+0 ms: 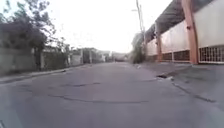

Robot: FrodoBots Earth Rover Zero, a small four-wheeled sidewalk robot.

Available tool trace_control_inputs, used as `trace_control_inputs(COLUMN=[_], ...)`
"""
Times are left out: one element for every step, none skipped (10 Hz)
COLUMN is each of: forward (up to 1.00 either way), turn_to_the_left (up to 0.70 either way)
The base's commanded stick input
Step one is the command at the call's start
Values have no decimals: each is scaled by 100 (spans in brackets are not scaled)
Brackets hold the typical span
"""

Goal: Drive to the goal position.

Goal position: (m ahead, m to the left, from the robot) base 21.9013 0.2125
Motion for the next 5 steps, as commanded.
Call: trace_control_inputs(forward=[100,100,100,100,100], turn_to_the_left=[0,0,0,0,0])
